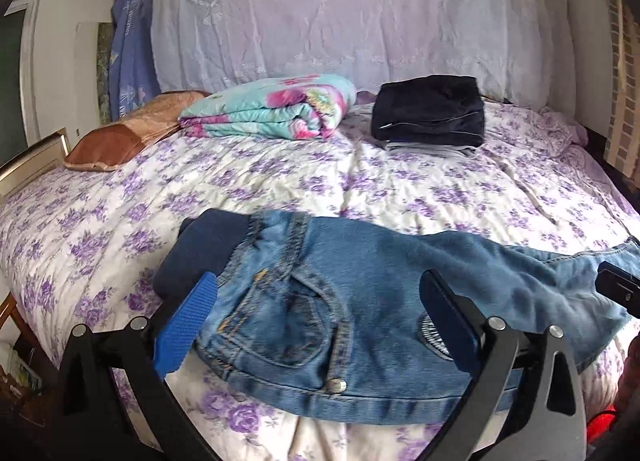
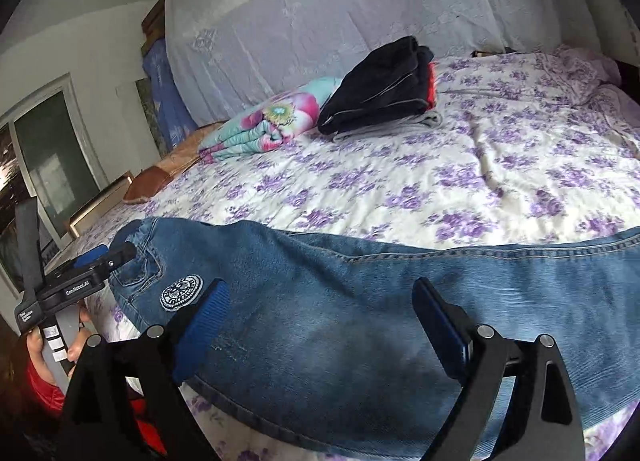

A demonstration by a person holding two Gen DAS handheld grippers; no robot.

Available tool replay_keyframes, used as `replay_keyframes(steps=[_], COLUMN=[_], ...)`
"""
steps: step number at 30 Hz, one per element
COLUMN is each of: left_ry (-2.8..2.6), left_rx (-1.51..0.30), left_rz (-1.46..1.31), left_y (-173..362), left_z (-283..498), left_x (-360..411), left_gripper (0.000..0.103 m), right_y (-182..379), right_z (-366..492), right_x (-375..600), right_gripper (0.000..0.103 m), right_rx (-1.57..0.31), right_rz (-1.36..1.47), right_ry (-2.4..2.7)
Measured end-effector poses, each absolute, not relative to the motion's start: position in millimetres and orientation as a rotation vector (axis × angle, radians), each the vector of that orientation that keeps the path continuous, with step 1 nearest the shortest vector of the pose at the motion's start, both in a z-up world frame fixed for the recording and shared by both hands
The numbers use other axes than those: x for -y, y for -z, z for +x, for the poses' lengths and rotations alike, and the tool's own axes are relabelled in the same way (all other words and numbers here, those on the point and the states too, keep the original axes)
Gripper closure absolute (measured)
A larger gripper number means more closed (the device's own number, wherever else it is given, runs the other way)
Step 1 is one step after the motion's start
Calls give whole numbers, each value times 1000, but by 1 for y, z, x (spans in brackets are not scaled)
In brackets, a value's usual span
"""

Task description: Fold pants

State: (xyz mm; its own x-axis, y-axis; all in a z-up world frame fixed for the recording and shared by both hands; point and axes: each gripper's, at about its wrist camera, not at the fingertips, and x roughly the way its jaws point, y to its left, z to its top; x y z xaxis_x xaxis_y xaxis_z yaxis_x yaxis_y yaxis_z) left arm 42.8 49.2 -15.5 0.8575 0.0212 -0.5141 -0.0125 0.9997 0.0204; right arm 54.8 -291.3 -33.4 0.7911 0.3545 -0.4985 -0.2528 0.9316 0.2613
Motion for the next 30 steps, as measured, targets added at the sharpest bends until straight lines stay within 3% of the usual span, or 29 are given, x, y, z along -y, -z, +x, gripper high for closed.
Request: replay_keyframes(steps=[10, 16, 30], left_ry=[91, 40, 44], left_rx=[-679, -687, -689], left_rz=[94, 133, 124], left_y=[54, 80, 81], left_z=[69, 68, 70], left_x=[39, 52, 48], left_gripper=[5, 4, 4], right_y=[39, 72, 74], right_z=[39, 50, 49], right_x=[325, 328, 325], right_gripper=[8, 7, 3], right_rx=[-581, -663, -650], right_rz=[181, 141, 121], right_ry=[-202, -147, -160])
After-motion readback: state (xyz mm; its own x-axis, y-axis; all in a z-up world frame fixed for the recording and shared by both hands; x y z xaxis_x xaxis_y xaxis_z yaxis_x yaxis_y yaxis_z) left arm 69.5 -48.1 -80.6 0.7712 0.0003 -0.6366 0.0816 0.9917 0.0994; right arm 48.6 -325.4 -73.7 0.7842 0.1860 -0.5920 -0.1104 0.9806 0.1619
